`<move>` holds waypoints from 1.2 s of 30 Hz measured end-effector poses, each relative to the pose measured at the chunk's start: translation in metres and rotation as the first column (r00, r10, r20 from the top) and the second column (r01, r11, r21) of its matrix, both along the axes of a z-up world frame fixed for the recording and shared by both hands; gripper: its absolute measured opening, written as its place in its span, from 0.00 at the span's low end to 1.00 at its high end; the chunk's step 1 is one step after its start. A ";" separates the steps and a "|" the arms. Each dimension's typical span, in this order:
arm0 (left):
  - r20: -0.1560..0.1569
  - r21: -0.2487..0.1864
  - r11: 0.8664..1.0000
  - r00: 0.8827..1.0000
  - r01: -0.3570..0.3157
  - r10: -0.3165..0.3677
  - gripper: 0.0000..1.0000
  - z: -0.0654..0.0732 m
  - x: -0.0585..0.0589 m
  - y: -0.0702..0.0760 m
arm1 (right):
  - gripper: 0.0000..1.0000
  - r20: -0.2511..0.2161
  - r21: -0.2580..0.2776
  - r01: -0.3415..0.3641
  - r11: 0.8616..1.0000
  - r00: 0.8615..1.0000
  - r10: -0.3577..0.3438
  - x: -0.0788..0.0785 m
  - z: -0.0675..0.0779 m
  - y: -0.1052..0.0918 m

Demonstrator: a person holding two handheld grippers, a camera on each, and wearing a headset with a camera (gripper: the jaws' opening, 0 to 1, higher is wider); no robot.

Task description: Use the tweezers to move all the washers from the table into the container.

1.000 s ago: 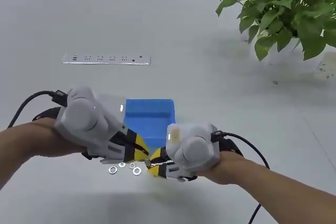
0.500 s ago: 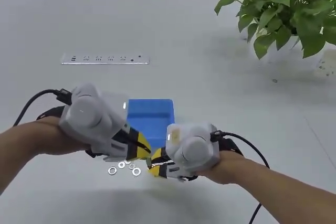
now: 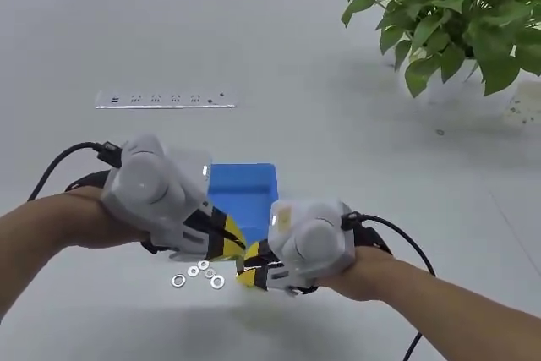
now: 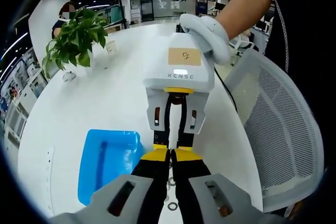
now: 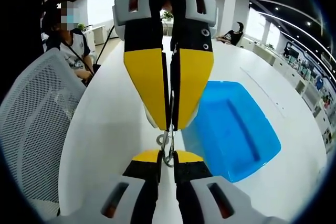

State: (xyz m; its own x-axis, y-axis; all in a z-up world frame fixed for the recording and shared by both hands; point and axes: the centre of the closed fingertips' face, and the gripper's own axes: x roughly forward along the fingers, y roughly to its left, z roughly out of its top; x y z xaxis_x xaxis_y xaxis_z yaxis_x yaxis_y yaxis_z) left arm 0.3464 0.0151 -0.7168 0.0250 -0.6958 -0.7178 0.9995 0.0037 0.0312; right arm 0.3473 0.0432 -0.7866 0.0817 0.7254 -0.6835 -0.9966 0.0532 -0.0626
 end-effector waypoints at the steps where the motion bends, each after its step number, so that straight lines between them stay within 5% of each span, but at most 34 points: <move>1: -0.001 0.000 1.000 1.000 0.001 -0.001 0.05 0.000 0.000 0.000 | 0.11 0.001 -0.002 -0.001 1.000 1.000 0.001 0.000 0.000 0.000; 22: 0.007 0.022 1.000 1.000 0.019 -0.019 0.05 0.000 -0.003 0.001 | 0.10 -0.023 -0.010 0.012 1.000 1.000 -0.012 -0.002 0.000 0.000; 36: 0.019 0.020 0.999 0.999 0.026 -0.026 0.05 0.018 -0.005 0.004 | 0.10 0.000 -0.004 0.002 1.000 1.000 -0.002 -0.004 0.018 0.002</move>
State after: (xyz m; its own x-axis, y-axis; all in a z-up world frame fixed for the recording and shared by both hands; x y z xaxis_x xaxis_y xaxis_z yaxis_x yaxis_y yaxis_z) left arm 0.3409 0.0188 -0.6987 0.0209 -0.6821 -0.7310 0.9985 -0.0229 0.0500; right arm 0.3432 0.0454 -0.7687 0.0829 0.7229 -0.6860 -0.9965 0.0548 -0.0627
